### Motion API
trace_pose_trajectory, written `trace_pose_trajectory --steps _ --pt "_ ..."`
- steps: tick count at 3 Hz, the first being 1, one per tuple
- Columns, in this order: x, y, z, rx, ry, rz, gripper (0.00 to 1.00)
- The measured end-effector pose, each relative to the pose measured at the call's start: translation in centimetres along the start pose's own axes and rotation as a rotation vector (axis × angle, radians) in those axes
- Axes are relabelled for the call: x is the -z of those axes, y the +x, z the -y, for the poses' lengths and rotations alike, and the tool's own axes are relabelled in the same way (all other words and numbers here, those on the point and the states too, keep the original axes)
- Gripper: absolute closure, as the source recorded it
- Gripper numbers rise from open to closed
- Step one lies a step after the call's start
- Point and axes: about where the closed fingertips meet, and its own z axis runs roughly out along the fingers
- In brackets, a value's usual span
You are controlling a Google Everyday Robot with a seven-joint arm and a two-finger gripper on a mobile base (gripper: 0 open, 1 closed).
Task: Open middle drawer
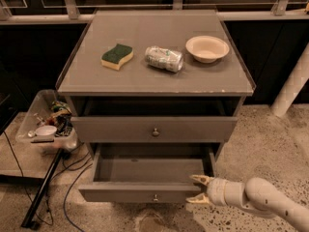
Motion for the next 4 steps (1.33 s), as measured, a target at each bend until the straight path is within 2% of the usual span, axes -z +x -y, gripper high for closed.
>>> trace_pose_trajectory --steps 2,3,4 --pt "1.9 1.6 -2.5 -0.024 -0.006 0.016 0.84" --pt "2.3 1.2 -2.3 -0.024 -0.006 0.016 1.0" --pt "2.9 0.4 -3.7 0.005 -0.016 0.03 1.0"
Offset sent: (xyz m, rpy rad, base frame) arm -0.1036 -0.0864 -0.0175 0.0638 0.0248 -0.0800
